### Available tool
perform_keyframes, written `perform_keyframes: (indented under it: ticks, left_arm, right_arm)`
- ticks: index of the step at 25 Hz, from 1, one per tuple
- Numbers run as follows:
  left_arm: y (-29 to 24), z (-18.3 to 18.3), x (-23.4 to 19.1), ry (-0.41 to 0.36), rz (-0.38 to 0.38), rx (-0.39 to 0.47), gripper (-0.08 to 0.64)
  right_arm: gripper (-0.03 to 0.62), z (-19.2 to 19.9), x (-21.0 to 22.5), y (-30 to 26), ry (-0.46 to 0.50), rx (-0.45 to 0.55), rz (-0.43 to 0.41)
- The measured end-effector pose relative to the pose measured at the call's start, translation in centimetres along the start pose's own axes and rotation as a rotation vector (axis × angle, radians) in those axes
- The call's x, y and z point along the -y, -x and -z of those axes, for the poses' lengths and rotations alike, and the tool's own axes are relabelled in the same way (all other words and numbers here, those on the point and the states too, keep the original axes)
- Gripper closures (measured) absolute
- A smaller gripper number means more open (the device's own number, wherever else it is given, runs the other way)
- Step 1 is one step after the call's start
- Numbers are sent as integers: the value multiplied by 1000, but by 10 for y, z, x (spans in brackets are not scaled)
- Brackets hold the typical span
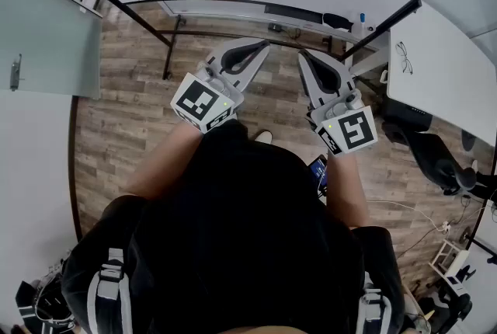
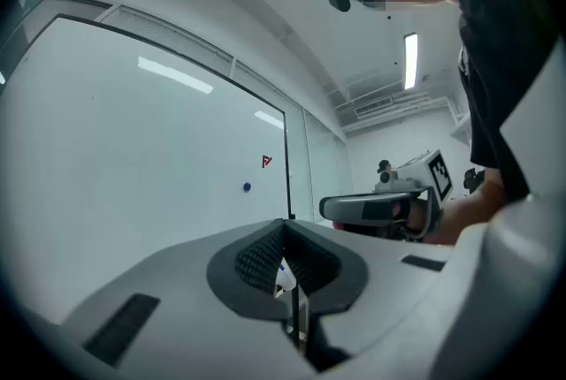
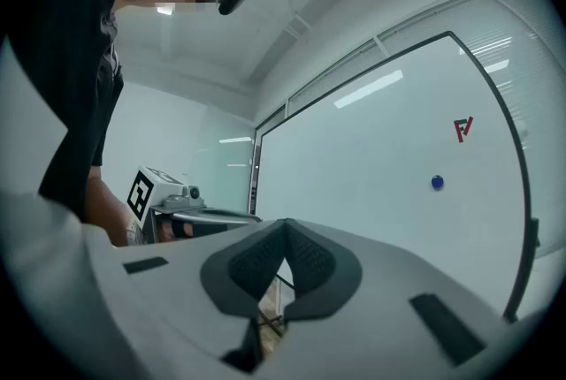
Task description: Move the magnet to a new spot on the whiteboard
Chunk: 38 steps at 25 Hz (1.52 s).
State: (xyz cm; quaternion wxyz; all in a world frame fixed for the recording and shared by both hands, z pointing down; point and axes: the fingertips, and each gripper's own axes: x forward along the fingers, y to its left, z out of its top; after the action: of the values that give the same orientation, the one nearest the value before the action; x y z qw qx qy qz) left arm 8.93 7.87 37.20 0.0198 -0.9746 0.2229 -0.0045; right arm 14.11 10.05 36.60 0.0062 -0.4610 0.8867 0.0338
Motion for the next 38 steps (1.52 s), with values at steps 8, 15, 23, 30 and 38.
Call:
perform_keyframes:
  ticks: [8, 15, 23, 30, 38]
  left_arm:
    - [9, 6, 2, 3, 12, -4, 555]
    - [10, 9, 5, 14, 25, 3, 555]
    - [3, 4, 16, 21, 47, -4, 555]
    - [-12, 4, 9, 25, 68, -8, 555]
    - [-42, 4, -28, 43, 91, -2, 555]
  right_arm:
    - [592, 4, -10, -5, -1, -17, 5]
    - [592, 7, 5, 6, -7, -19, 86]
    - [592, 9, 17, 23, -48, -23, 140]
    - [592, 10, 32, 24, -60, -22, 174]
    - [592, 22, 51, -8, -54, -73, 183]
